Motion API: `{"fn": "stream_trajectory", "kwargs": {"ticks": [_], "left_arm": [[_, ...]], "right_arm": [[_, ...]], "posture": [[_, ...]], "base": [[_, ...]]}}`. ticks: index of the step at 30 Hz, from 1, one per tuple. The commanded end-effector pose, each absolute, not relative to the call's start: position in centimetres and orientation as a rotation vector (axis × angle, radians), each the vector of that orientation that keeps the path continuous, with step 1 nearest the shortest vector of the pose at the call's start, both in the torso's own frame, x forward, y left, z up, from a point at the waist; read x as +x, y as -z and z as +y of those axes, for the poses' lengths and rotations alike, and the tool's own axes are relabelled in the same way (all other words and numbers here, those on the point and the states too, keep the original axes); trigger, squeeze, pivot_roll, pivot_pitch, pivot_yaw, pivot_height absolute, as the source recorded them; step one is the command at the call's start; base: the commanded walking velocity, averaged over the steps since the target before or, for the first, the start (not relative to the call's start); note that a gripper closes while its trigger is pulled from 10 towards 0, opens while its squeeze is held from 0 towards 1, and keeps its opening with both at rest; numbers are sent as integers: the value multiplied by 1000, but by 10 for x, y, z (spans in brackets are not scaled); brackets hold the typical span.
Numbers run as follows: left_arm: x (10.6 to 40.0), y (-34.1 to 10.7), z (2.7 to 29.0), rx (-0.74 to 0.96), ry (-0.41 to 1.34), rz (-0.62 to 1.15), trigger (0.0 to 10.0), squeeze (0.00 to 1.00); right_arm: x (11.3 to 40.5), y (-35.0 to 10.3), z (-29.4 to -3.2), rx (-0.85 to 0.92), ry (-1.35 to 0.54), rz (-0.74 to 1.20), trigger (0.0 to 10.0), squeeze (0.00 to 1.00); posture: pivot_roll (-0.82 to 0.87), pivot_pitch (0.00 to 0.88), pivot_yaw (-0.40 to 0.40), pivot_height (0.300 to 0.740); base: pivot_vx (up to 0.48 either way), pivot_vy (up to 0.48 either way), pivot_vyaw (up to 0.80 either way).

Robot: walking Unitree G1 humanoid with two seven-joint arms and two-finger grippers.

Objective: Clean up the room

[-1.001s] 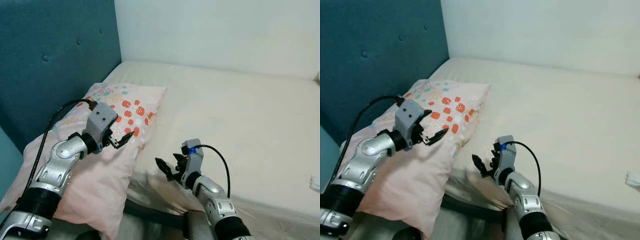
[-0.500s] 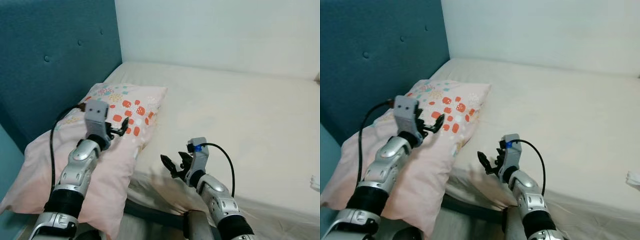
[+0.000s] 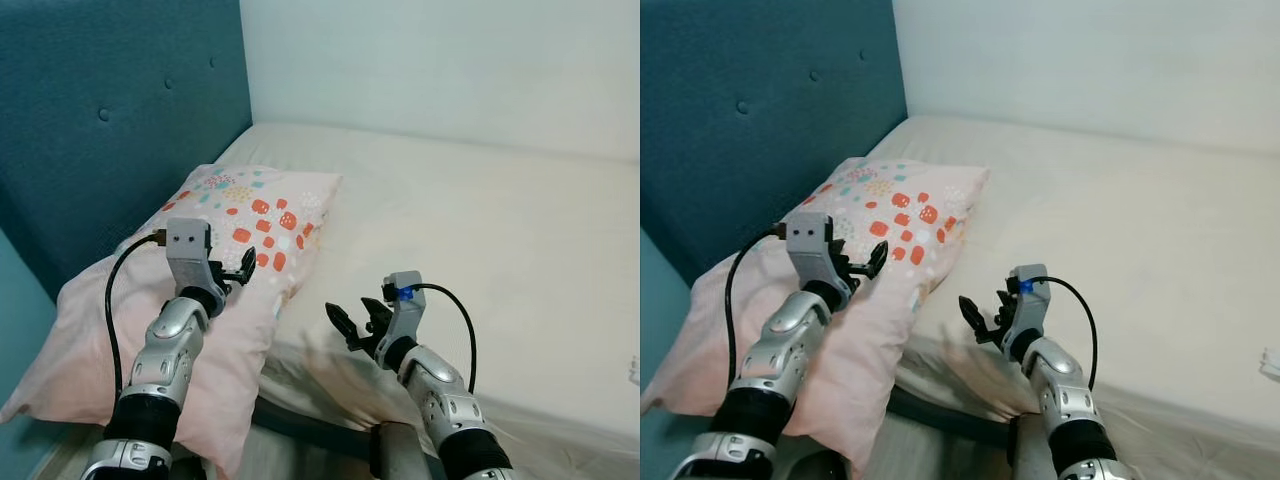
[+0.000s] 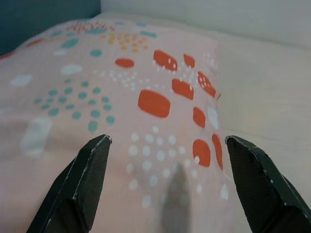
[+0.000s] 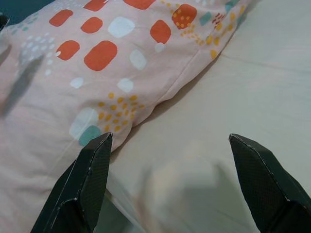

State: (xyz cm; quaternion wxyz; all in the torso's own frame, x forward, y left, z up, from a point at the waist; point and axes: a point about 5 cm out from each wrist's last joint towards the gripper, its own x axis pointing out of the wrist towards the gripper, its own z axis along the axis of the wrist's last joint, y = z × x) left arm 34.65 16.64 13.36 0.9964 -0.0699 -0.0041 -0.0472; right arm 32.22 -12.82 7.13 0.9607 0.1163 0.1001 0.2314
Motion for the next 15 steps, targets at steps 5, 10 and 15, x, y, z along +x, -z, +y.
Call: {"fn": "stream_trajectory", "kwargs": {"ticks": [5,10,15], "left_arm": [[343,-126,160,-149,111,31,10000,0],[343,-129,153,-151,140,27,10000,0],[343,-137,151,-189,135,-14,10000,0]], "right_arm": [[322,-72,-131,248,-459,190,10000,0],[322,-73,-131,250,-463,182,10000,0],[323,-75,-130,249,-469,178,10000,0]], "posture": [[-28,0,-10,431],[-27,0,-11,446],[-26,0,-14,466]], "base": [[-384,0,0],[-288,0,0],[-61,0,0]]}}
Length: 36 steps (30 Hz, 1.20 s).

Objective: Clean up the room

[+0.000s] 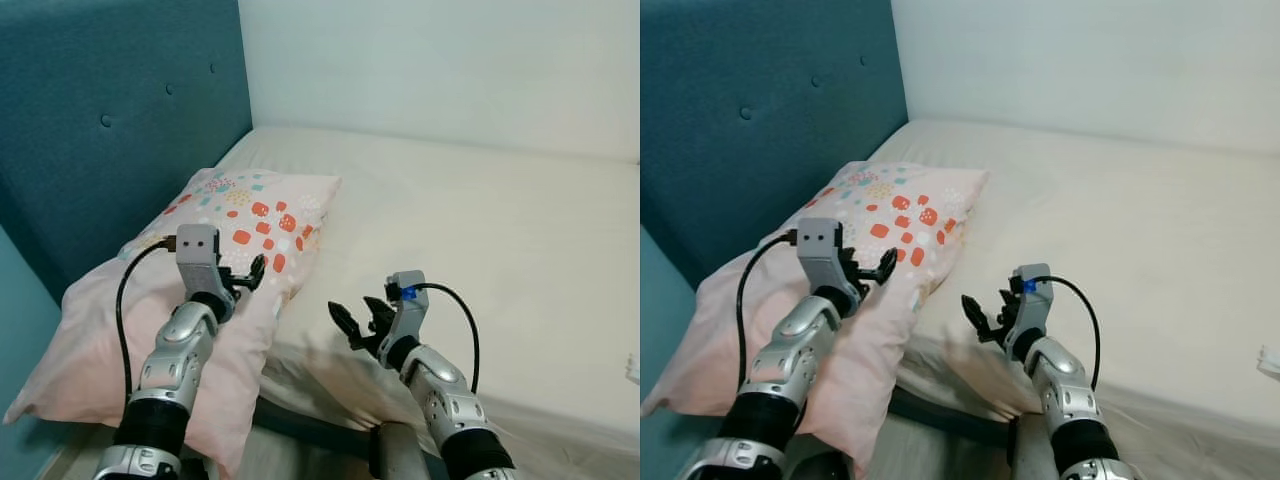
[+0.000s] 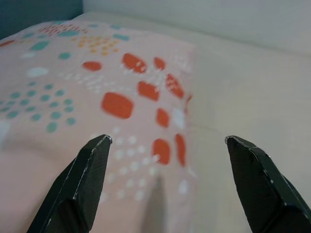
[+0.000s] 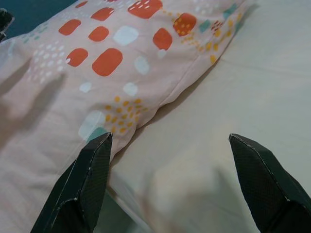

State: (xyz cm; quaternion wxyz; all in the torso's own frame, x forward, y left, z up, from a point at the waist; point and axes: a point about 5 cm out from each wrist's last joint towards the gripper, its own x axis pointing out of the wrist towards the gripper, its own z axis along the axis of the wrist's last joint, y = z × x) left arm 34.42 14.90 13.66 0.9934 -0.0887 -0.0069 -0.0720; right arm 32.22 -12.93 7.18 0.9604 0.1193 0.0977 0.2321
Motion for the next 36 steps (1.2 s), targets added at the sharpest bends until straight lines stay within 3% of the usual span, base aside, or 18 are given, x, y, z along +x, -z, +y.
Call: {"fn": "stream_trajectory", "kwargs": {"ticks": [1,24,30,36], "left_arm": [[344,-136,151,-198,130,-2,10000,0],[346,-139,146,-233,129,-18,10000,0],[346,-136,145,-210,140,4,10000,0],[345,-136,145,-228,137,0,10000,0]], "right_arm": [[323,-75,-130,250,-469,178,10000,0],[324,-78,-129,245,-500,164,10000,0],[322,-76,-126,250,-505,166,10000,0],[322,-76,-126,252,-505,162,10000,0]], "posture": [[-26,0,-14,471],[-23,0,-18,546],[-22,0,-17,576],[-24,0,-15,601]], "base": [[0,0,0],[-84,0,0],[-480,0,0],[0,0,0]]}}
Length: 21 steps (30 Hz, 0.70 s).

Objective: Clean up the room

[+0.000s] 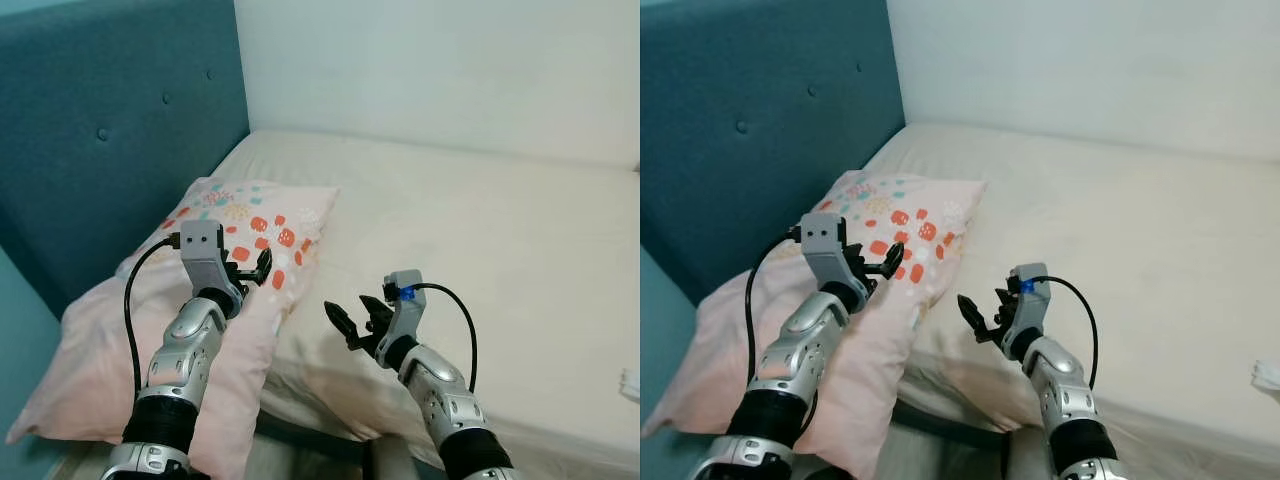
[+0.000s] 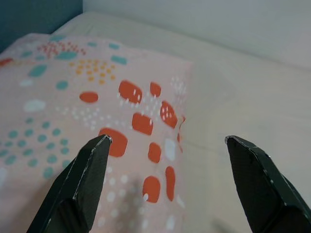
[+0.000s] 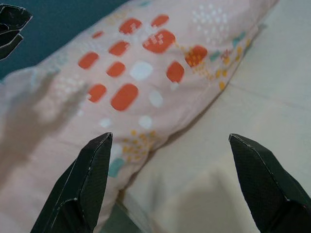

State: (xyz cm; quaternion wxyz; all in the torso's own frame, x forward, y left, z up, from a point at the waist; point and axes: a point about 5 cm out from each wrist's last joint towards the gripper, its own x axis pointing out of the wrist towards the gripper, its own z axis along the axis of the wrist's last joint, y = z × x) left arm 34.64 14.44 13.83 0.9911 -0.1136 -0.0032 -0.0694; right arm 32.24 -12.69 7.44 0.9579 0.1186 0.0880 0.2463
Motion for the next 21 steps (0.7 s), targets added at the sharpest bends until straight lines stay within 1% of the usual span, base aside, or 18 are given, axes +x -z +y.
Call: {"fn": "stream_trajectory", "kwargs": {"ticks": [1,9,12,13,17,18,21], "left_arm": [[346,-137,144,-227,138,0,10000,0],[346,-136,142,-233,139,2,10000,0],[346,-136,142,-234,139,2,10000,0],[346,-136,141,-234,140,3,10000,0],[346,-137,141,-235,140,3,10000,0],[347,-137,141,-235,138,3,10000,0],[347,-137,141,-235,136,4,10000,0]], "right_arm": [[322,-76,-126,252,-504,161,10000,0],[322,-76,-126,252,-503,157,10000,0],[322,-76,-127,252,-503,157,10000,0],[322,-77,-127,253,-503,156,10000,0],[323,-77,-127,253,-503,155,10000,0],[323,-77,-127,253,-503,155,10000,0],[323,-77,-126,253,-504,154,10000,0]], "posture": [[-24,0,-15,606],[-25,0,-14,636],[-25,0,-14,641],[-25,0,-14,651],[-23,0,-15,661],[-23,0,-16,671],[-23,0,-16,681]], "base": [[0,0,0],[0,0,0],[0,0,0],[0,0,0],[0,0,0],[0,0,0],[0,0,0]]}}
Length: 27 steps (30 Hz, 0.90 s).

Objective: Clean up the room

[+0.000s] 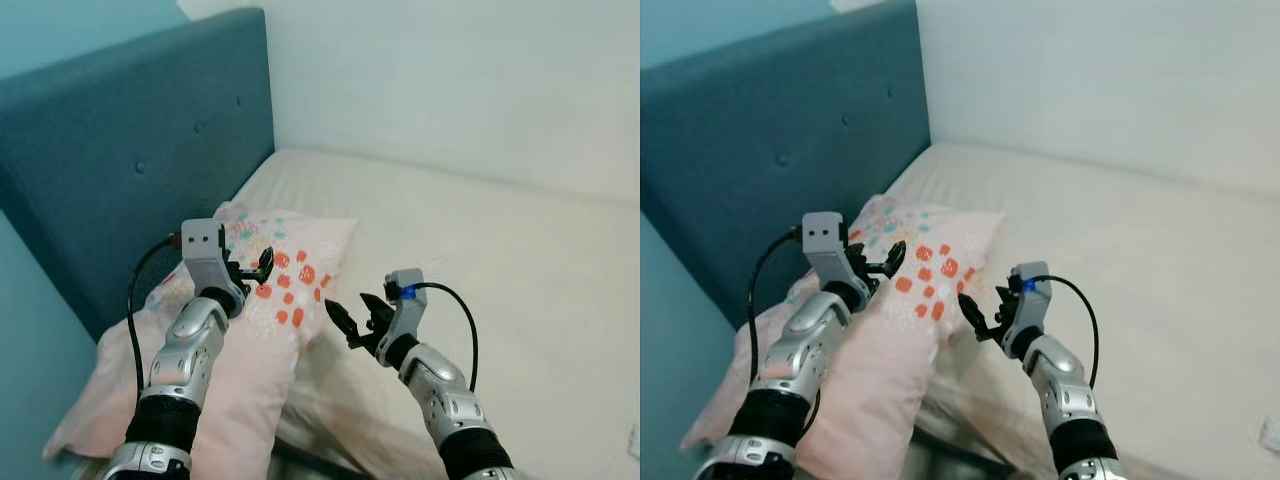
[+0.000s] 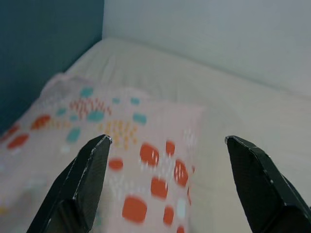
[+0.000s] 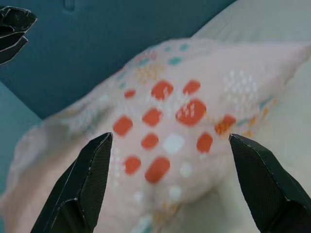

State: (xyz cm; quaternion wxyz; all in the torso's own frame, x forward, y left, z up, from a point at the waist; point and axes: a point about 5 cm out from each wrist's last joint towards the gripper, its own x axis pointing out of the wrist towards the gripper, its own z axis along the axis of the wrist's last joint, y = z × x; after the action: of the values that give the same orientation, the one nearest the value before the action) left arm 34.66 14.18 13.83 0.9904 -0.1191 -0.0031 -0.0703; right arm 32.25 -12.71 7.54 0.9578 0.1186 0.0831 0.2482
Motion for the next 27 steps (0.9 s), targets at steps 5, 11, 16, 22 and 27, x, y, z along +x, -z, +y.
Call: {"fn": "stream_trajectory", "kwargs": {"ticks": [5,11,16,22,27], "left_arm": [[347,-136,142,-230,132,5,10000,0],[344,-129,142,-189,139,1,10000,0],[339,-112,147,-156,125,41,10000,0],[323,-71,171,-164,22,173,10000,0],[308,-44,188,-129,-44,262,10000,0]], "right_arm": [[323,-78,-127,252,-504,152,10000,0],[322,-77,-128,249,-504,153,10000,0],[320,-71,-129,243,-500,175,10000,0],[308,-43,-143,190,-466,291,10000,0],[296,-21,-157,158,-427,391,10000,0]], "posture": [[-26,0,-17,696],[-27,0,-19,721],[-27,0,-18,740],[-21,0,-21,740],[-19,0,-25,740]], "base": [[0,0,0],[0,0,0],[0,0,0],[0,0,0],[0,0,0]]}}
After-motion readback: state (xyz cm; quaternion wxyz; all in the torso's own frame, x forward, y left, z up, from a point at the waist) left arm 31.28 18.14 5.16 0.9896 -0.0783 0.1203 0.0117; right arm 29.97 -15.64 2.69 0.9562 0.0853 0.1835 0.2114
